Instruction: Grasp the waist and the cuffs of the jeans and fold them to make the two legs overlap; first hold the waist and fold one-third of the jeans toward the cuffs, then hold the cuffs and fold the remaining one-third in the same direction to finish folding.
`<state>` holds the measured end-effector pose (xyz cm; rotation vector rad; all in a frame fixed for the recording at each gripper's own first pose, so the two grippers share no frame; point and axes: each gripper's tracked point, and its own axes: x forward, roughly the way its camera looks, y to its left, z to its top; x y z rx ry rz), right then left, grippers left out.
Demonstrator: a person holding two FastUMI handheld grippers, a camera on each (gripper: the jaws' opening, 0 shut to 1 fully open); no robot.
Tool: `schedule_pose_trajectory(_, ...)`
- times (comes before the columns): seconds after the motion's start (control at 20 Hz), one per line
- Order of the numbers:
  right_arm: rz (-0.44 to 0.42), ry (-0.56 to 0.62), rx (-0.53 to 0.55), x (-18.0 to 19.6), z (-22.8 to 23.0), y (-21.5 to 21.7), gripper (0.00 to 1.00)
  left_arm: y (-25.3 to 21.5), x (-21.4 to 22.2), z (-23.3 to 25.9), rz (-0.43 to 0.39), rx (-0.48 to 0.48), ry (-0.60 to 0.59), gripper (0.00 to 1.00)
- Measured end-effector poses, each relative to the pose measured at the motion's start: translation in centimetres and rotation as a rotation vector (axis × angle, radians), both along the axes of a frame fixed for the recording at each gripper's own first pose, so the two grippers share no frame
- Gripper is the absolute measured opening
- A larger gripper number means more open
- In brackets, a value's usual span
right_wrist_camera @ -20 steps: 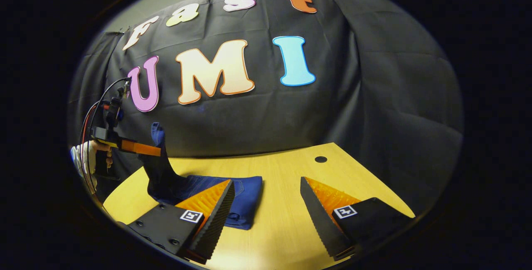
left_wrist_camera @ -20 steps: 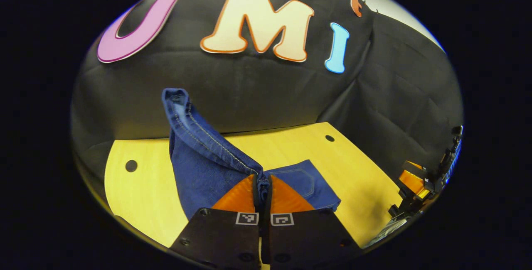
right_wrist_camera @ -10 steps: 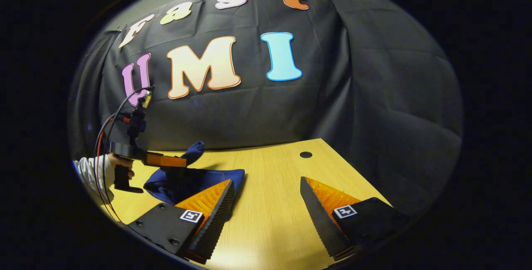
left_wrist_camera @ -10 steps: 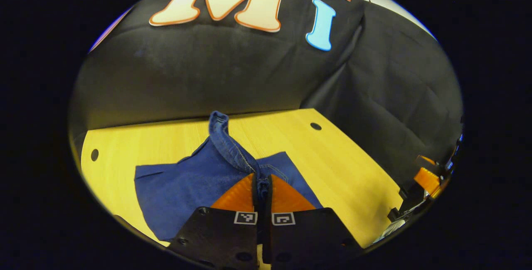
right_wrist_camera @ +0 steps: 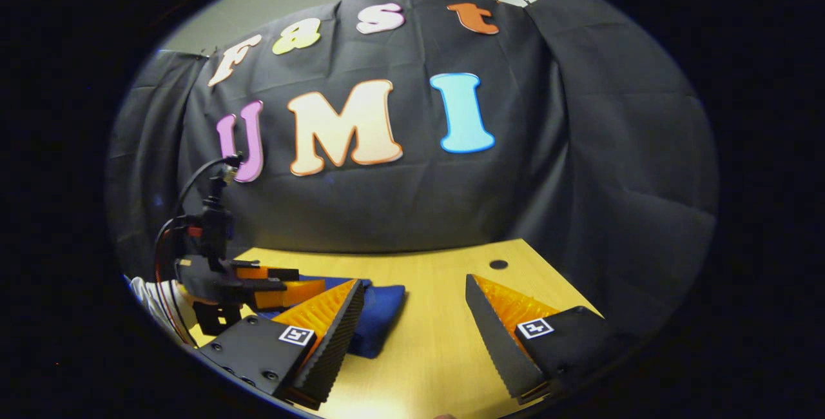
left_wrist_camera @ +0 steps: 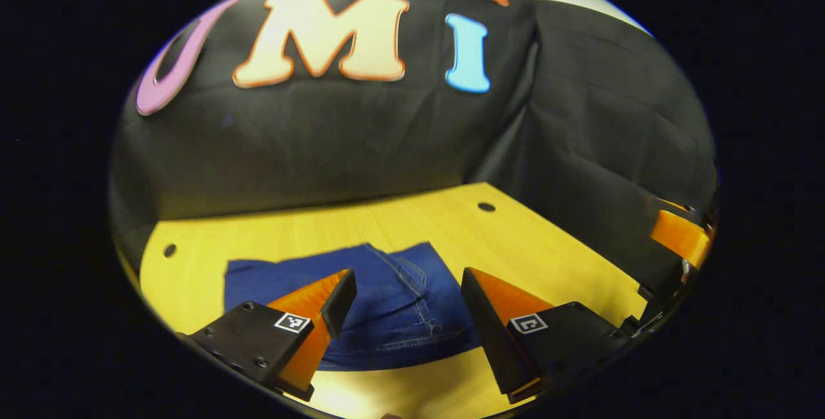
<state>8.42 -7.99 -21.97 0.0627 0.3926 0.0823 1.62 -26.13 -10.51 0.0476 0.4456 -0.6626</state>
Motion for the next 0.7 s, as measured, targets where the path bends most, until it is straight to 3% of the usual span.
schedule_pose_trajectory(0.2,0.057,-0.111,0.040,0.4,4.6,4.5,0.98,4.3,-3.4,7.4,0.083,-0.006,-0.172,0.95)
schedule_pose_trajectory(0.3,0.059,-0.162,0.072,-0.2,7.3,6.6,1.00,6.9,-5.5,9.6,0.134,-0.033,-0.202,0.95)
schedule_pose_trajectory(0.4,0.059,-0.206,0.084,-1.0,9.5,8.6,0.94,9.5,-7.0,11.8,0.181,-0.071,-0.239,0.95)
schedule_pose_trajectory(0.45,0.059,-0.226,0.084,-1.7,10.6,9.4,0.98,10.8,-7.8,12.4,0.200,-0.084,-0.243,0.95)
schedule_pose_trajectory(0.5,0.066,-0.245,0.086,-2.6,11.6,10.5,0.94,11.7,-8.1,12.8,0.223,-0.092,-0.242,0.95)
schedule_pose_trajectory(0.7,0.081,-0.310,0.075,-5.6,14.5,13.8,0.97,16.4,-9.9,14.5,0.287,-0.106,-0.257,0.95)
